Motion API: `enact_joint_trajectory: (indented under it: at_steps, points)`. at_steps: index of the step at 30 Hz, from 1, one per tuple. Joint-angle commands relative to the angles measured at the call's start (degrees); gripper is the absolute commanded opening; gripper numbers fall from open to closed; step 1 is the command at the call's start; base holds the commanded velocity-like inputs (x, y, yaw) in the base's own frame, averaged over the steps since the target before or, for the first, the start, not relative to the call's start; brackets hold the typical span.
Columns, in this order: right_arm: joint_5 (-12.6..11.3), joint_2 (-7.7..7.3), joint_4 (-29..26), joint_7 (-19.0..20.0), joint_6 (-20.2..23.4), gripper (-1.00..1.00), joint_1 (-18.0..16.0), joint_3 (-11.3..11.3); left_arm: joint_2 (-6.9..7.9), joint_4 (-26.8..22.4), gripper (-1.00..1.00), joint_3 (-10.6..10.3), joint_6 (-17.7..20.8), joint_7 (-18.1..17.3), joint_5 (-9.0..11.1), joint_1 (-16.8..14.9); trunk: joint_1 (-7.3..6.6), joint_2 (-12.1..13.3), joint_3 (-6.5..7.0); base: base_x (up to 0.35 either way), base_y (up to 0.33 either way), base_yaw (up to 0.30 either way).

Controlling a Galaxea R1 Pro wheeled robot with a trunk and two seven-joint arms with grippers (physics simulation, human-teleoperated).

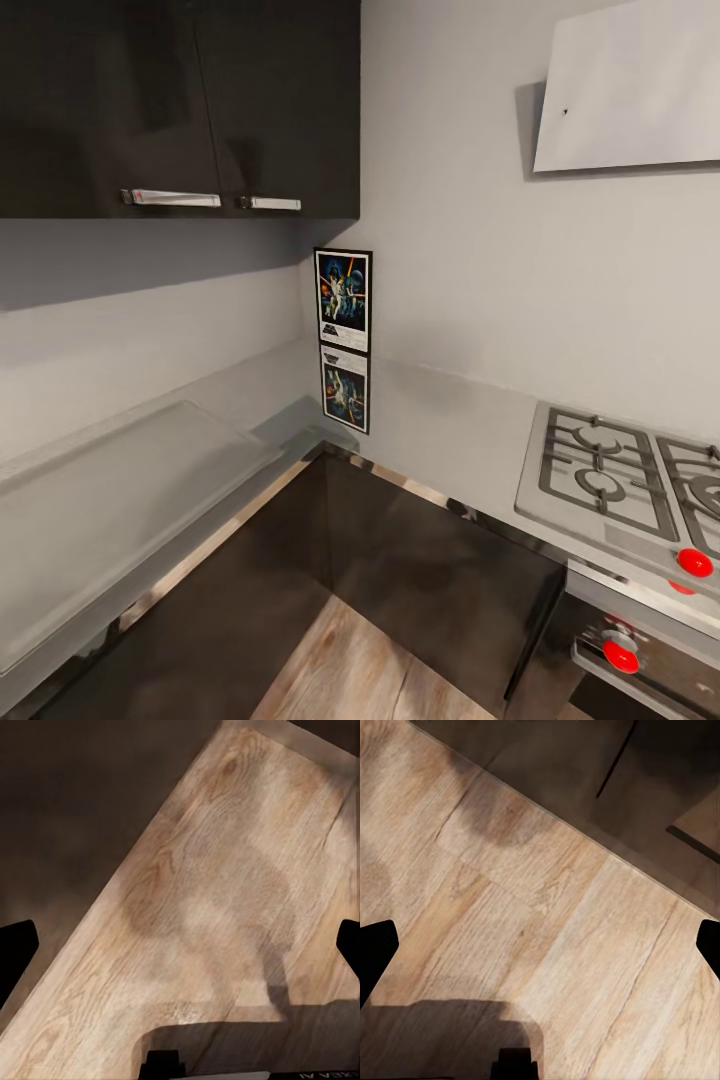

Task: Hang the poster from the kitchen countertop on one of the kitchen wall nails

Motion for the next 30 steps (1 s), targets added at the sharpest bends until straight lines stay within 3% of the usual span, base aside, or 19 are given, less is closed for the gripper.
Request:
enact_joint_trajectory:
  at_steps: [1, 7, 10, 12, 16, 17, 19, 22, 23, 25, 26, 27, 28, 29, 30]
  points:
    - [0.02, -0.01, 0.04, -0.02, -0.18, 1.00, -0.03, 0.04, -0.05, -0.16, 1.00, -0.06, -0.48, -0.01, -0.03, -0.02, 0.00, -0.03, -0.06, 0.000, 0.000, 0.000]
    - [0.03, -0.01, 0.09, -0.03, -0.18, 1.00, -0.02, 0.04, -0.16, -6.66, 1.00, -0.09, -1.87, 0.00, -0.09, -0.02, 0.00, -0.03, -0.06, 0.000, 0.000, 0.000]
    - [0.01, -0.37, 0.26, -0.04, -0.18, 1.00, 0.02, 0.04, -0.33, -13.80, 1.00, -0.22, -0.36, -0.11, -0.11, -0.02, 0.00, -0.03, -0.06, 0.000, 0.000, 0.000]
    - [-0.17, -1.21, 0.44, -0.04, -0.18, 1.00, 0.11, -0.01, -0.57, -22.75, 1.00, -0.34, 5.44, -0.12, -0.11, -0.02, 0.00, -0.03, -0.06, 0.000, 0.000, 0.000]
    - [-0.33, -1.70, 0.58, -0.03, -0.22, 1.00, 0.24, -0.13, -1.98, -33.41, 1.00, -0.40, 14.16, -0.03, -0.07, -0.02, 0.00, -0.03, -0.06, 0.000, 0.000, 0.000]
    - [-0.36, -1.85, 0.64, -0.03, -0.24, 1.00, 0.39, -0.20, -3.57, -39.64, 1.00, -0.47, 18.90, 0.04, -0.13, -0.02, 0.00, -0.03, -0.06, 0.000, 0.000, 0.000]
    - [-0.39, -2.10, 0.69, -0.03, -0.27, 1.00, 0.60, -0.24, -5.88, -46.31, 1.00, -0.63, 24.26, 0.04, -0.92, -0.23, 0.00, -0.03, -0.06, 0.000, 0.000, 0.000]
    - [-0.42, -2.28, 0.72, -0.03, -1.13, 1.00, 0.72, -0.26, -8.22, -50.25, 1.00, -1.21, 29.03, 0.13, -2.97, -1.89, 0.00, -0.03, -0.06, 0.000, 0.000, 0.000]
    - [-0.45, -2.35, 0.84, -0.03, -2.70, 1.00, 0.80, -0.28, -9.79, -51.61, 1.00, -1.99, 32.18, 0.29, -4.83, -4.65, 0.00, -0.03, -0.06, 0.000, 0.000, 0.000]
    - [-0.47, -2.41, 1.23, -0.06, -4.97, 1.00, 0.89, -0.31, -9.79, -52.31, 1.00, -3.01, 35.39, 0.53, -6.78, -8.52, 0.00, -0.03, -0.06, 0.000, 0.000, 0.000]
    - [-0.53, -2.46, 1.97, -0.08, -7.51, 1.00, 1.02, -0.34, -9.79, -52.47, 1.00, -4.14, 38.60, 1.01, -8.21, -13.07, 0.00, -0.03, -0.06, 0.000, 0.000, 0.000]
    - [-0.56, -2.50, 2.46, -0.11, -8.71, 1.00, 1.07, -0.35, -9.79, -52.29, 1.00, -4.65, 40.12, 1.33, -8.70, -15.48, 0.00, -0.03, -0.06, 0.000, 0.000, 0.000]
    - [-0.64, -2.78, 5.40, -0.23, -13.94, 1.00, 1.23, -0.39, -9.79, -47.13, 1.00, -6.02, 46.01, 4.14, -9.27, -30.73, 0.00, -0.03, -0.06, 0.000, 0.000, 0.000]
    - [-0.64, -2.80, 5.87, -0.25, -14.67, 1.00, 1.26, -0.39, -9.79, -45.45, 1.00, -6.15, 46.65, 5.10, -9.17, -33.83, 0.00, -0.03, -0.06, 0.000, 0.000, 0.000]
    - [-0.66, -2.84, 6.74, -0.26, -15.81, 1.00, 1.30, -0.39, -9.79, -41.73, 1.00, -6.34, 47.57, 7.58, -8.66, -39.72, 0.00, -0.03, -0.06, 0.000, 0.000, 0.000]
